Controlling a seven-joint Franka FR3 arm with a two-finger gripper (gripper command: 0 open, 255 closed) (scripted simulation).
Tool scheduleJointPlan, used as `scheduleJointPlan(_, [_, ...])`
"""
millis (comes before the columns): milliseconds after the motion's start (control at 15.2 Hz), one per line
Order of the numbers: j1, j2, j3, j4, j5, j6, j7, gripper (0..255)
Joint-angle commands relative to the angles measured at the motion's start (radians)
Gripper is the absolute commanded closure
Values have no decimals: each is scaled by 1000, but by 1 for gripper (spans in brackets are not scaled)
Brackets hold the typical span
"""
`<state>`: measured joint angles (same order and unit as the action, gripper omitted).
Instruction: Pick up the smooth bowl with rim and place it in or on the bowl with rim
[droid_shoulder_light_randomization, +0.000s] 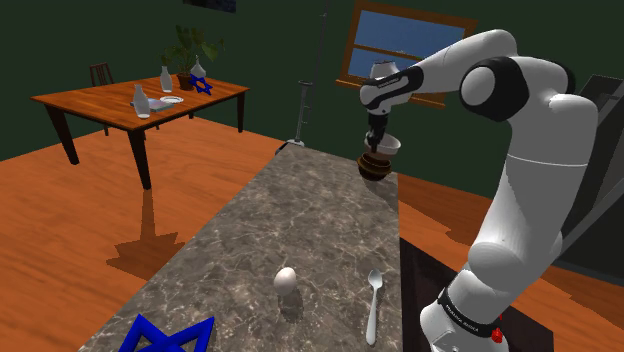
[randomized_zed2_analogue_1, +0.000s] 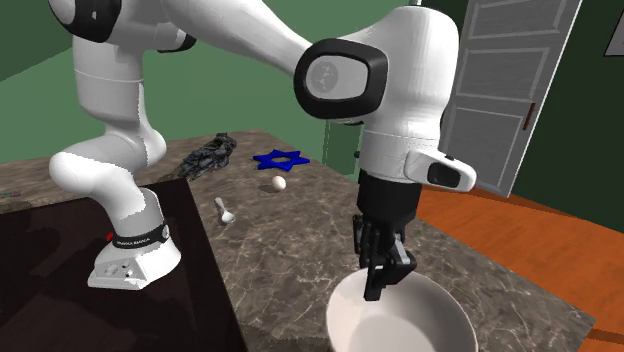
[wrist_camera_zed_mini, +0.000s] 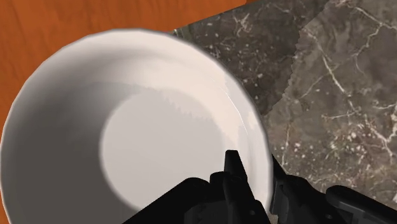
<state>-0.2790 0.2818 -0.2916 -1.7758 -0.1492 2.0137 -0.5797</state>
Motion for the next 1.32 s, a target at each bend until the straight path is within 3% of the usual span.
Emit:
scheduleJointPlan(0, [0, 8, 1, -15, 1, 24, 4, 255])
scheduleJointPlan(594, [-1, 15, 1, -26, 1, 41, 6, 255])
scheduleJointPlan(660, [-1, 15, 1, -26, 1, 41, 6, 0])
scheduleJointPlan(990, [-1, 15, 1, -26, 1, 41, 6, 0])
scheduleJointPlan(1254, [13, -19, 5, 56, -2, -76, 7, 0])
